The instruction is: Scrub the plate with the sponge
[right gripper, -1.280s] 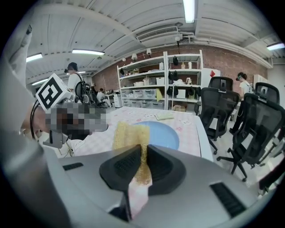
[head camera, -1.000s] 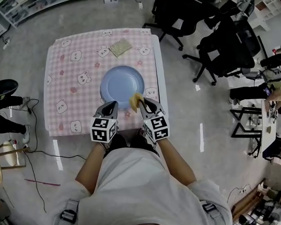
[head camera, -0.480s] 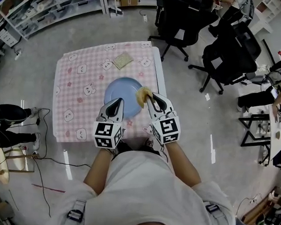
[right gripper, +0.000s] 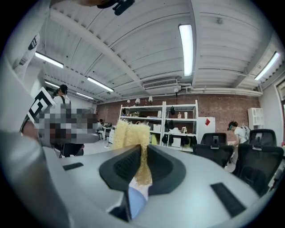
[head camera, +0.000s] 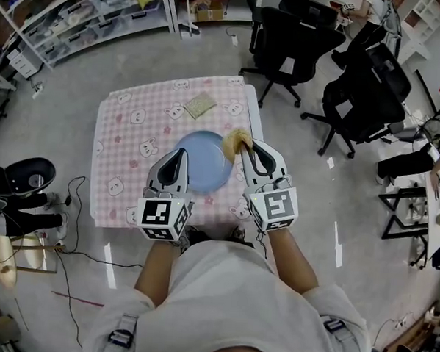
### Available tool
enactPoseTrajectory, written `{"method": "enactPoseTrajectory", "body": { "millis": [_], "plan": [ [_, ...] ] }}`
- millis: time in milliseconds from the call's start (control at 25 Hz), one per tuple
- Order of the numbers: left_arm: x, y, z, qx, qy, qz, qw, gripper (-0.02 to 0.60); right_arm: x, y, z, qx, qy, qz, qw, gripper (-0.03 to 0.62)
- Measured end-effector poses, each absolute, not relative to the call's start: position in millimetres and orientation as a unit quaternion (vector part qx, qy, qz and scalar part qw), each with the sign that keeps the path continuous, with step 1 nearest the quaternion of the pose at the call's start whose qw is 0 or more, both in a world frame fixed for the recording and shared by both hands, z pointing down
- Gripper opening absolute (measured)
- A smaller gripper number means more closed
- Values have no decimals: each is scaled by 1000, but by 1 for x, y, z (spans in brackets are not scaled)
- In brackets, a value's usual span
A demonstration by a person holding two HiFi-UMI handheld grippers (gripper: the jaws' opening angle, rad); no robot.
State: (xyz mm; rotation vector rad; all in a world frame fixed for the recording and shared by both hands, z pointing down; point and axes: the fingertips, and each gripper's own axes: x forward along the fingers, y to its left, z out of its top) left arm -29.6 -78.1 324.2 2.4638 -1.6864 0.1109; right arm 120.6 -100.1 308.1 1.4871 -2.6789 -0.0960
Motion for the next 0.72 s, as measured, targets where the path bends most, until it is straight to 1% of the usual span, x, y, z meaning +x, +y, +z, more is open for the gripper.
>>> {"method": "enactPoseTrajectory", "body": {
  "millis": [320,720],
  "plan": [
    [-41,-71,299,815,-578,27,35,12,121,-100,295,491,-869,-47,30,44],
    [-44,-73,305,819,-572,27,45,12,110,-100,292,487,-871,-59,35,44]
  ]
}}
